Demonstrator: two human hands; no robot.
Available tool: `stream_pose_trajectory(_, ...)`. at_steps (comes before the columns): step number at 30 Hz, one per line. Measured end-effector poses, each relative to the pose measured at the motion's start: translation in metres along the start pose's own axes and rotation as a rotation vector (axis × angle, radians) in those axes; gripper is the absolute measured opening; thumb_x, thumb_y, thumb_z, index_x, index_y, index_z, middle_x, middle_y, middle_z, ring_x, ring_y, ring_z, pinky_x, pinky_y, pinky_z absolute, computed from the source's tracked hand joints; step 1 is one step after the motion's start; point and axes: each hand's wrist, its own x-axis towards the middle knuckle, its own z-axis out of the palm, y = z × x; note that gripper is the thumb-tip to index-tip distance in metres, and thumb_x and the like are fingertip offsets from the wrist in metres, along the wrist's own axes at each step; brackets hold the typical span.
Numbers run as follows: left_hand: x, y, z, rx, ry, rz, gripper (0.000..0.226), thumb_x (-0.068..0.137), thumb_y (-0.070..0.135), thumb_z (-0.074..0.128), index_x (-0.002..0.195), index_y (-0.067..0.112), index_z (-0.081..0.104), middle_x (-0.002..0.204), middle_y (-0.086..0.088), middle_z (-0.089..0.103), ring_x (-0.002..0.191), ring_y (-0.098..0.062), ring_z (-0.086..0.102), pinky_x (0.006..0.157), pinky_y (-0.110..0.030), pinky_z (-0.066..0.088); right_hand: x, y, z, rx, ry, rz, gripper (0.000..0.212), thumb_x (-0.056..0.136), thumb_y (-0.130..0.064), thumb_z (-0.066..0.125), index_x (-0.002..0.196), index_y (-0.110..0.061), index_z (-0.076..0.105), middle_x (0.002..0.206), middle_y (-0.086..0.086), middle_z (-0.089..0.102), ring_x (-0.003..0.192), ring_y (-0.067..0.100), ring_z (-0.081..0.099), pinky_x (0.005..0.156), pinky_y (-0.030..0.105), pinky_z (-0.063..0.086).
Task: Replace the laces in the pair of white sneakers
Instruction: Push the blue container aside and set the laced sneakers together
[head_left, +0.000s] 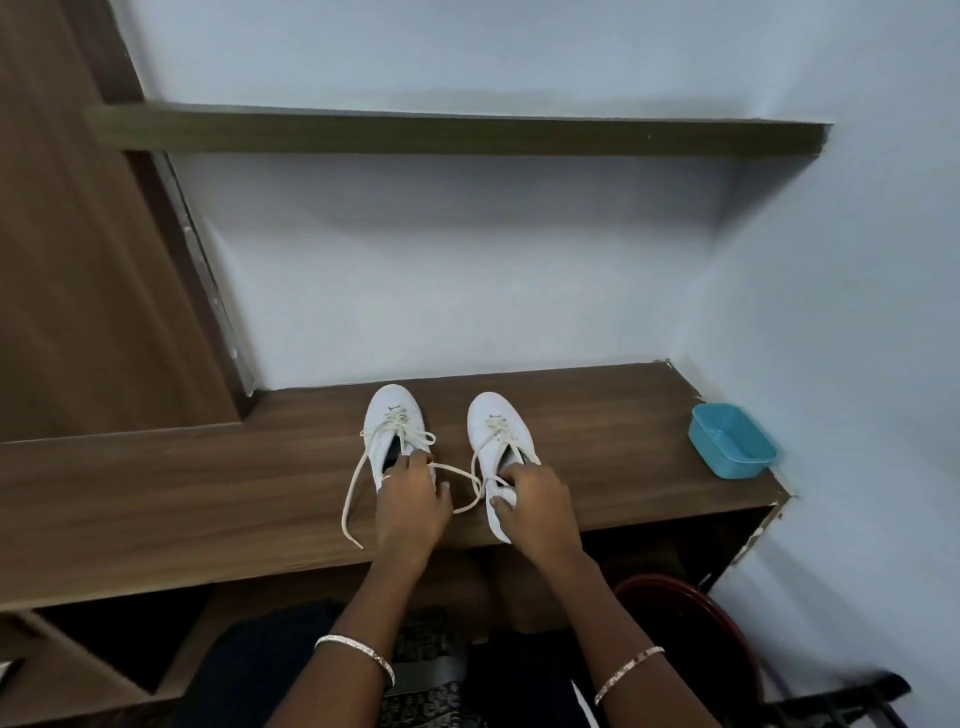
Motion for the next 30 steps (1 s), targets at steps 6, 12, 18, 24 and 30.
stream_pose_trajectory(6, 0.019, -0.013, 0.018, 0.362, -0.092, -0.026, 0.06, 0.082, 0.034, 0.07, 0.13, 0.013, 0.042, 0.118, -0.003, 0.064, 0.115, -0.023, 0.06, 0.106, -0.039, 0.038, 0.015, 0.007, 0.02, -0.177, -0.13, 0.029, 0.025, 0.091, -0.035, 0.06, 0.112, -0.023, 0.065, 0.11, -0.003, 0.066, 0.111, 0.019, 0.059, 0.1, 0.04, 0.043)
stream_pose_trajectory(12, 0.041, -0.017, 0.034, 0.509, -0.188, -0.101, 0.041, 0.084, 0.024, 0.064, 0.122, 0.018, 0.049, 0.109, -0.001, 0.068, 0.117, -0.02, 0.057, 0.114, -0.042, 0.031, 0.035, 0.02, 0.036, -0.142, -0.219, 0.04, 0.022, 0.09, -0.041, 0.066, 0.101, -0.022, 0.066, 0.1, -0.003, 0.066, 0.096, 0.017, 0.064, 0.075, 0.026, 0.043)
stream_pose_trajectory(18, 0.064, -0.001, 0.037, 0.487, -0.259, -0.119, 0.028, 0.082, 0.025, 0.062, 0.107, 0.025, 0.05, 0.092, 0.006, 0.068, 0.096, -0.014, 0.066, 0.111, -0.036, 0.031, 0.065, 0.02, 0.038, -0.148, -0.235, 0.073, 0.02, 0.092, -0.041, 0.066, 0.091, -0.021, 0.066, 0.088, -0.002, 0.067, 0.082, 0.017, 0.065, 0.066, 0.024, 0.037)
stream_pose_trajectory(24, 0.092, 0.042, 0.007, 0.375, -0.308, -0.026, 0.03, 0.078, 0.028, 0.068, 0.106, 0.025, 0.058, 0.089, 0.006, 0.07, 0.091, -0.015, 0.066, 0.103, -0.031, 0.04, 0.093, 0.007, -0.007, -0.083, -0.324, 0.195, 0.022, 0.092, -0.04, 0.065, 0.088, -0.019, 0.061, 0.092, 0.002, 0.066, 0.088, 0.024, 0.065, 0.066, 0.026, 0.035)
stream_pose_trajectory(30, 0.087, 0.118, -0.048, 0.289, -0.478, 0.093, 0.037, 0.082, 0.03, 0.068, 0.116, 0.025, 0.055, 0.106, 0.003, 0.068, 0.104, -0.017, 0.062, 0.094, -0.027, 0.042, 0.099, -0.007, -0.091, -0.052, -0.408, 0.335, 0.02, 0.09, -0.035, 0.063, 0.082, -0.018, 0.056, 0.092, 0.005, 0.067, 0.088, 0.029, 0.066, 0.066, 0.031, 0.046)
